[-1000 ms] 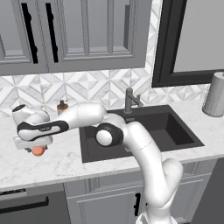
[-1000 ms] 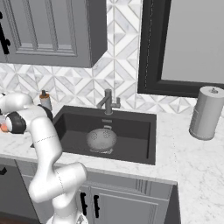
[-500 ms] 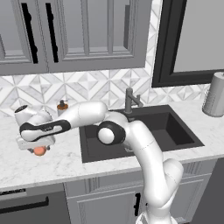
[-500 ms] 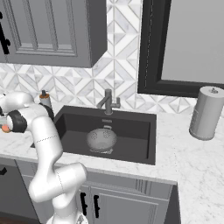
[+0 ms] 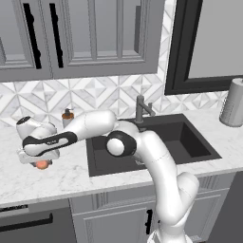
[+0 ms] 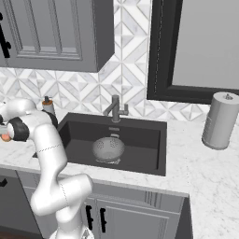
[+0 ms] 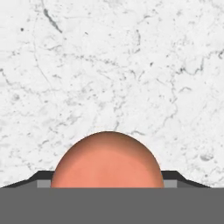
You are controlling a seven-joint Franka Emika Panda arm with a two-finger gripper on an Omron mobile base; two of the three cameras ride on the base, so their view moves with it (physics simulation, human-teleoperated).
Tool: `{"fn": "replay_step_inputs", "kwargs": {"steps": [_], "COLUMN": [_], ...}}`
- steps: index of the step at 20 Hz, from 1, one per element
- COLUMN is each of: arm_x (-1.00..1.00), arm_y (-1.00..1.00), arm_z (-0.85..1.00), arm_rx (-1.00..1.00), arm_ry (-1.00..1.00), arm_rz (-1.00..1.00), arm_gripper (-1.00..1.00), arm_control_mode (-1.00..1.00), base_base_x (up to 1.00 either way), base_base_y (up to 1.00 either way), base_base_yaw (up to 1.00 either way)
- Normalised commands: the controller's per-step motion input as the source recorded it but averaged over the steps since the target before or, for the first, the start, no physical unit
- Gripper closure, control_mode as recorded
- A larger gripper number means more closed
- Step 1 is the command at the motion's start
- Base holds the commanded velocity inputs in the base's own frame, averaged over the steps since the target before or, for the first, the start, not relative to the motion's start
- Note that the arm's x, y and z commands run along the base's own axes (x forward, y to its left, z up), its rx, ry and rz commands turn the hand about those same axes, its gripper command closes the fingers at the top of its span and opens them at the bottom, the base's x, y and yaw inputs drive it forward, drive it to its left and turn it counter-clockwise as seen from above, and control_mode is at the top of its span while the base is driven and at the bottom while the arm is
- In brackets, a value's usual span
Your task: Put the colander in the sink, put the peach in the colander, and turn on the sink faucet and pour water over the colander.
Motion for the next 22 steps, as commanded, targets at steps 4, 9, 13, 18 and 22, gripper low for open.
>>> {"fn": "replay_step_inputs", "kwargs": {"steps": [4, 9, 13, 18, 22], "arm_x": [-0.07, -0.12, -0.07, -0.01, 0.00], "arm_y": [-0.14, -0.86, -1.00, -1.00, -1.00], "arm_z": [0.01, -0.01, 0.00, 0.04, 0.06], "arm_rx": [0.00, 0.01, 0.04, 0.08, 0.11], "arm_ry": [-0.02, -0.12, -0.08, -0.06, -0.04], "arm_rz": [0.00, 0.00, -0.01, -0.06, -0.07], "arm_gripper": [1.00, 1.00, 1.00, 1.00, 1.00], "arm_control_mode": [-1.00, -1.00, -1.00, -1.00, -1.00], "base_base_x": [0.00, 0.00, 0.00, 0.00, 0.00], "base_base_y": [0.00, 0.00, 0.00, 0.00, 0.00], "base_base_yaw": [0.00, 0.00, 0.00, 0.00, 0.00]}}
